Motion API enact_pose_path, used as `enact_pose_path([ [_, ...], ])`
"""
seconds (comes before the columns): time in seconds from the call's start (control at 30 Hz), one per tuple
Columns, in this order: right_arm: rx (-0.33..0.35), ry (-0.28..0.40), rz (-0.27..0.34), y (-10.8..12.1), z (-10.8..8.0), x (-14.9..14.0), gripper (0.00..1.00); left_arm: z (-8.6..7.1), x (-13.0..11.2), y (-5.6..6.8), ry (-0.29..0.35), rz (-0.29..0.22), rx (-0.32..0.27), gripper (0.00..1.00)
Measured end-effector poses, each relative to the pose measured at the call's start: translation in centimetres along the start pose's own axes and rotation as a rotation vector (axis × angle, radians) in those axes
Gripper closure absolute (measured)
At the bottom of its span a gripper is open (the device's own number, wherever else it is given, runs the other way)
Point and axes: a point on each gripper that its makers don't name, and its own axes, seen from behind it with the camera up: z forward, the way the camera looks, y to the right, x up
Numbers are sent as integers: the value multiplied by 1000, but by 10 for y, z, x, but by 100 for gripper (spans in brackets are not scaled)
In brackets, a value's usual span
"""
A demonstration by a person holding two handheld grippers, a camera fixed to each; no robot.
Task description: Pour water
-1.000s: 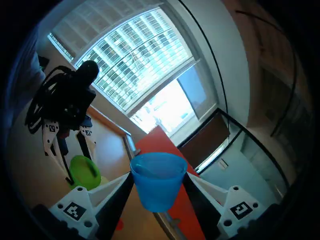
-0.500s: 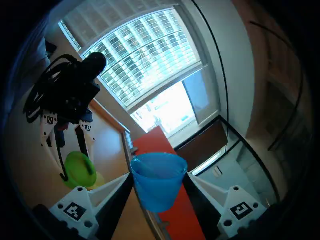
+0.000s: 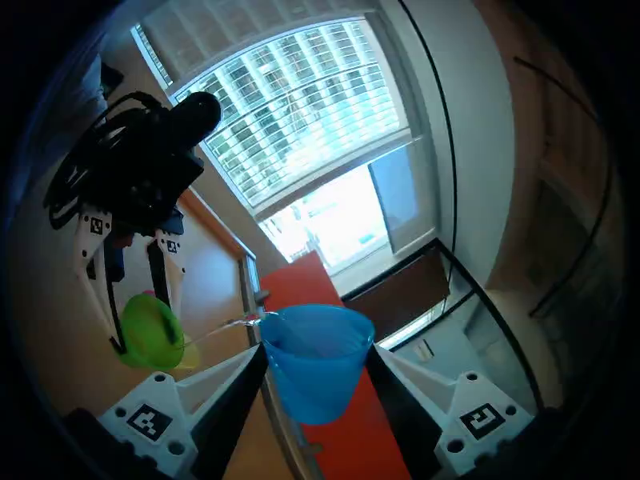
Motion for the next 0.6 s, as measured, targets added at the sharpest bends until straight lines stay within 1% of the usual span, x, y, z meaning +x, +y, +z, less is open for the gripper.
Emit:
enact_pose_path([
  [0.6, -19, 1, -72, 11, 4, 1, 12, 1, 0, 1, -2, 6, 2, 13],
])
